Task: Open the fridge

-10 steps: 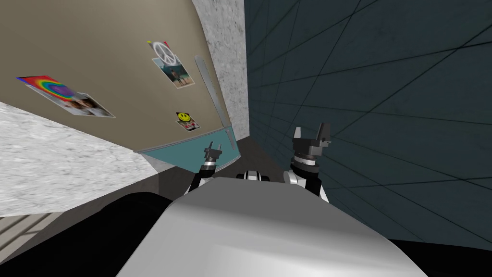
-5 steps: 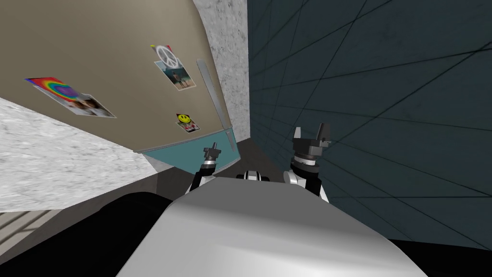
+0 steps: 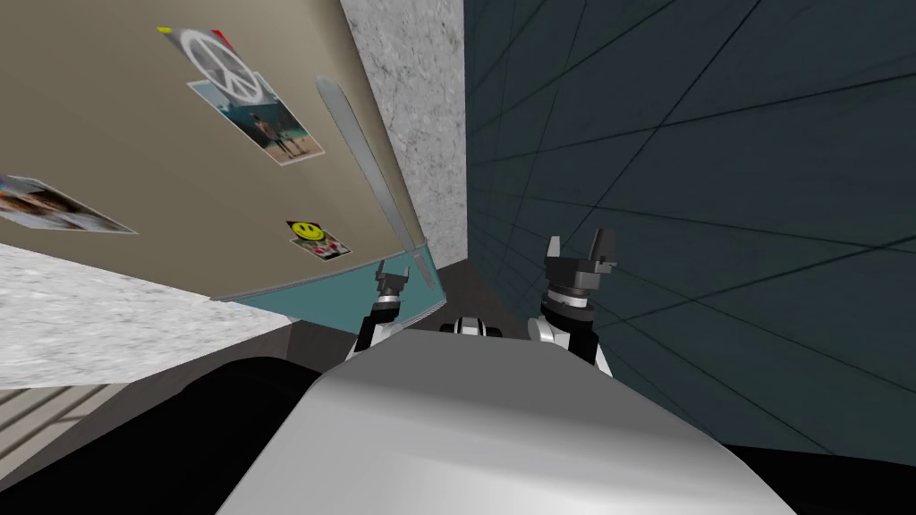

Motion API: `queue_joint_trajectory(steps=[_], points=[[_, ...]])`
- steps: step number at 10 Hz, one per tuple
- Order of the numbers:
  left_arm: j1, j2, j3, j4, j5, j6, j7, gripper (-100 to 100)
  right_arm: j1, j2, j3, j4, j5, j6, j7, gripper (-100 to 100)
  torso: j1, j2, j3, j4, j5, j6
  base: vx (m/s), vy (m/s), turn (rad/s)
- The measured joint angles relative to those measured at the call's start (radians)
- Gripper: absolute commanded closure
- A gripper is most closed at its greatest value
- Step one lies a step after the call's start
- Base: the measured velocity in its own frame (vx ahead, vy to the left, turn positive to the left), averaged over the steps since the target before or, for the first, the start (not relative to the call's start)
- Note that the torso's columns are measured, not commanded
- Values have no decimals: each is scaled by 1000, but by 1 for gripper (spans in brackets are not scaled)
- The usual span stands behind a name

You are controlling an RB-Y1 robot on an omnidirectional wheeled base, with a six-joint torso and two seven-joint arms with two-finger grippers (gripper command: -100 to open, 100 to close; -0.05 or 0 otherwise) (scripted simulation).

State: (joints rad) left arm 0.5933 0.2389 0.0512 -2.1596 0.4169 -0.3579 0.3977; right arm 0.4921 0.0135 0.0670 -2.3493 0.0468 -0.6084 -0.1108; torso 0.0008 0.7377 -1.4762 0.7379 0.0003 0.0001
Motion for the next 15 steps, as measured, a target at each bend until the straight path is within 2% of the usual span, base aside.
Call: queue_joint_trajectory(steps=[4,5,8,9,12,13,15], points=[[-32,-50,54,26,9,24,-22,-100,0,0,0,0,0,0,0,0,1,-2,-1,-1,0,0,222,-57,72],[-33,-51,55,26,9,25,-24,-100,0,0,0,0,0,0,0,0,2,6,3,1,0,0,78,-1,14],[-6,-45,70,-32,21,57,-20,-100,0,0,0,0,0,0,0,0,-1,1,1,0,0,0,84,0,18],[-5,-45,70,-35,21,60,-20,100,-1,0,0,0,0,0,0,0,-1,2,1,0,0,0,-62,10,-14],[-23,-47,64,3,16,41,-20,100,-1,0,0,0,0,0,0,0,-2,1,1,1,-2,-1,-136,29,-55],[-20,-29,52,-5,16,39,-14,100,-1,0,0,0,0,0,0,0,-2,9,5,2,-1,3,-312,123,-162],[-10,-5,22,-17,13,42,-5,100,-1,0,0,0,0,0,0,0,1,7,4,5,-2,-4,-293,82,-125]])
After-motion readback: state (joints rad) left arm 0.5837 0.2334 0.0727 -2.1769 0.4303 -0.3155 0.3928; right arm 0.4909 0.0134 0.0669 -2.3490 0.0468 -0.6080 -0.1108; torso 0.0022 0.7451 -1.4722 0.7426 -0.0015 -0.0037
